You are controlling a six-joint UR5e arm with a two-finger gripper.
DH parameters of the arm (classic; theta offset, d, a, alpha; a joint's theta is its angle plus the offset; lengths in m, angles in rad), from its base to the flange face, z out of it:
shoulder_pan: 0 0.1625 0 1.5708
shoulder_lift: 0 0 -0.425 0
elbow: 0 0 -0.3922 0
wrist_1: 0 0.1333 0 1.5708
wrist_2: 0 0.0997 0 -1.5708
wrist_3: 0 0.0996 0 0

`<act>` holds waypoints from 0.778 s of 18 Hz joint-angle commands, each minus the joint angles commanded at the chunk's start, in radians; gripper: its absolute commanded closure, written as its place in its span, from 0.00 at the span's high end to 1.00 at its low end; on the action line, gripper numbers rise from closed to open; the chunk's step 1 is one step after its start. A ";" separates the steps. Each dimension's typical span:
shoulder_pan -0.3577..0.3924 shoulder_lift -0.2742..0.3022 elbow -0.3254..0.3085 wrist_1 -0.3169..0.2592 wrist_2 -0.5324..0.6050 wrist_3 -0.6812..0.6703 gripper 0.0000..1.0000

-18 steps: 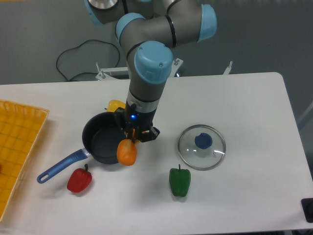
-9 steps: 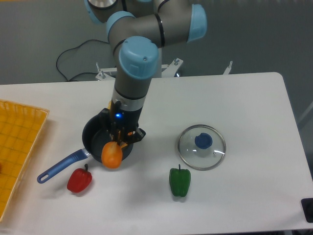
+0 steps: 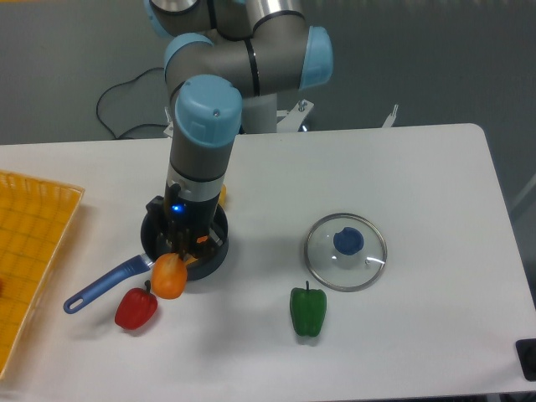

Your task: Place the long bread in the pot

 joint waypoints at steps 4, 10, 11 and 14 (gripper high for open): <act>-0.011 -0.015 -0.006 0.002 0.003 -0.001 0.16; -0.031 -0.025 -0.037 0.005 0.003 -0.003 0.16; -0.035 -0.026 -0.040 0.003 0.003 -0.003 0.16; -0.038 -0.034 -0.041 0.005 0.003 -0.003 0.17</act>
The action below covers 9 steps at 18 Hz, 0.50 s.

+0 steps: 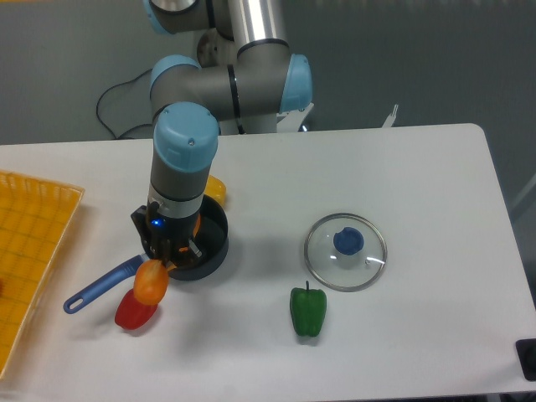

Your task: Place the long bread in the pot

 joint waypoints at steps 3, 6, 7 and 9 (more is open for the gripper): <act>-0.002 -0.002 -0.002 0.000 0.000 -0.002 0.18; -0.006 -0.005 -0.009 0.003 0.002 0.000 0.18; -0.006 -0.005 -0.009 0.003 0.002 0.000 0.18; -0.008 -0.008 -0.011 0.003 0.002 -0.002 0.18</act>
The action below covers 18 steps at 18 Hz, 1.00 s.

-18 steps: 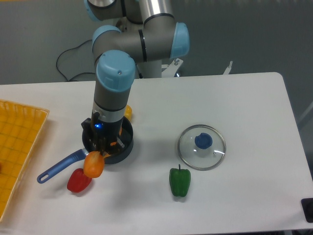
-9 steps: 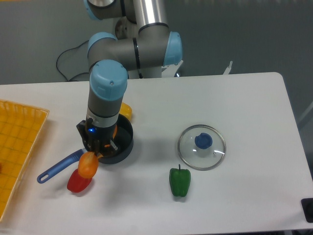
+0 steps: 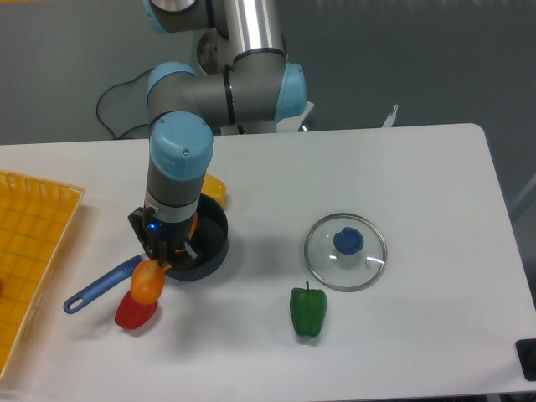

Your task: Place the long bread in the pot

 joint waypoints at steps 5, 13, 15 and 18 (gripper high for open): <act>-0.017 -0.003 -0.009 0.000 0.000 -0.002 0.19; -0.018 -0.006 -0.023 0.002 0.000 -0.002 0.19; -0.020 -0.011 -0.023 0.005 0.000 0.000 0.19; -0.020 -0.021 -0.020 0.031 0.002 0.008 0.19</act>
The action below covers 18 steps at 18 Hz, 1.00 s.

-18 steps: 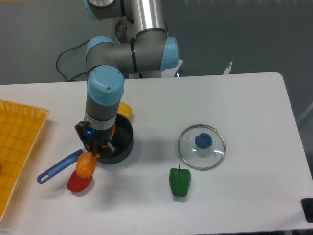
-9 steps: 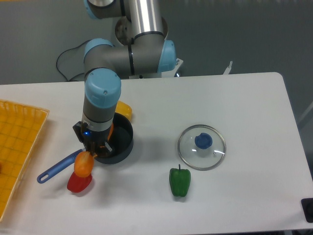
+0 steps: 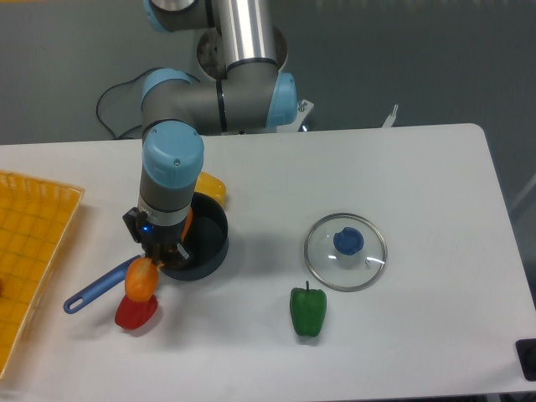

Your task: Place the long bread in the pot

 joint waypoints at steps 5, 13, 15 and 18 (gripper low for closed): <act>0.000 -0.006 0.003 0.000 0.000 0.003 0.19; -0.024 -0.009 -0.005 -0.001 0.069 0.003 0.19; -0.025 -0.014 -0.005 0.000 0.069 0.003 0.19; -0.026 -0.015 -0.012 -0.003 0.071 0.003 0.19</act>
